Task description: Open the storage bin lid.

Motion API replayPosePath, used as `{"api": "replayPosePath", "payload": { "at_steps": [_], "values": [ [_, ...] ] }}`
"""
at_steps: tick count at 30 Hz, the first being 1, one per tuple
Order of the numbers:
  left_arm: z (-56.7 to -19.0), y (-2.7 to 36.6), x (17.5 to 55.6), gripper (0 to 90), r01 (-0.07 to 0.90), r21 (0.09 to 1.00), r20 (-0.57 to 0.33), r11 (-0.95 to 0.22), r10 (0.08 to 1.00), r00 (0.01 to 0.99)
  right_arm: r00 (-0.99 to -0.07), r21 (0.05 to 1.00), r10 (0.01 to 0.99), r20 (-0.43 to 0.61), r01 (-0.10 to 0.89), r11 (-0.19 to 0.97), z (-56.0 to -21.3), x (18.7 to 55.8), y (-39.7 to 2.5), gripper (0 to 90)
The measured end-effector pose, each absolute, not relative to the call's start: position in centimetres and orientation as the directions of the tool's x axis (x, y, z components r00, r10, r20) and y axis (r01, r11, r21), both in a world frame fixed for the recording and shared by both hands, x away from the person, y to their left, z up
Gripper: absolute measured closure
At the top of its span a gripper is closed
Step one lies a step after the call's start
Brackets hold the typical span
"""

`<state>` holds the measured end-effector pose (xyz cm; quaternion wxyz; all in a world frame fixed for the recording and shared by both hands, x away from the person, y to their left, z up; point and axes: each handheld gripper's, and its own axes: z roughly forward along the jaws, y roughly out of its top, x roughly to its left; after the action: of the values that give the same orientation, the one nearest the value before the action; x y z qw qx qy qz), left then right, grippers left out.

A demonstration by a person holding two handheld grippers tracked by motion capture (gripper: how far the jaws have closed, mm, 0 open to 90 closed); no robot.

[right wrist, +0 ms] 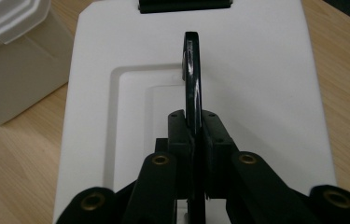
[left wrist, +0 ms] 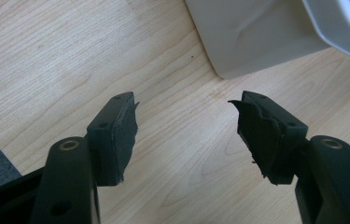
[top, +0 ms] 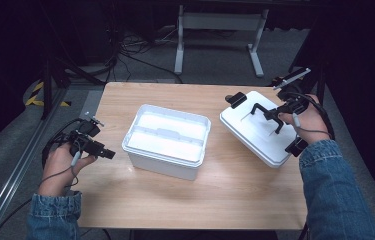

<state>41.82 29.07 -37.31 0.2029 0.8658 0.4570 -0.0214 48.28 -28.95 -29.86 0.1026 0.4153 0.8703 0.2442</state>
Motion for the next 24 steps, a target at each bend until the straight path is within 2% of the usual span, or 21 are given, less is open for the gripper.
{"api": "replayPosePath", "payload": {
  "at_steps": [24],
  "values": [
    [-37.5, 28.9, 41.9, 37.7, 0.801, 0.321, -0.217, -0.505, 0.784, 0.581, -0.595, 0.472, 0.798, 0.096, 0.733, 0.49, -37.7, 49.0, -30.6, 84.7]
  ]
}}
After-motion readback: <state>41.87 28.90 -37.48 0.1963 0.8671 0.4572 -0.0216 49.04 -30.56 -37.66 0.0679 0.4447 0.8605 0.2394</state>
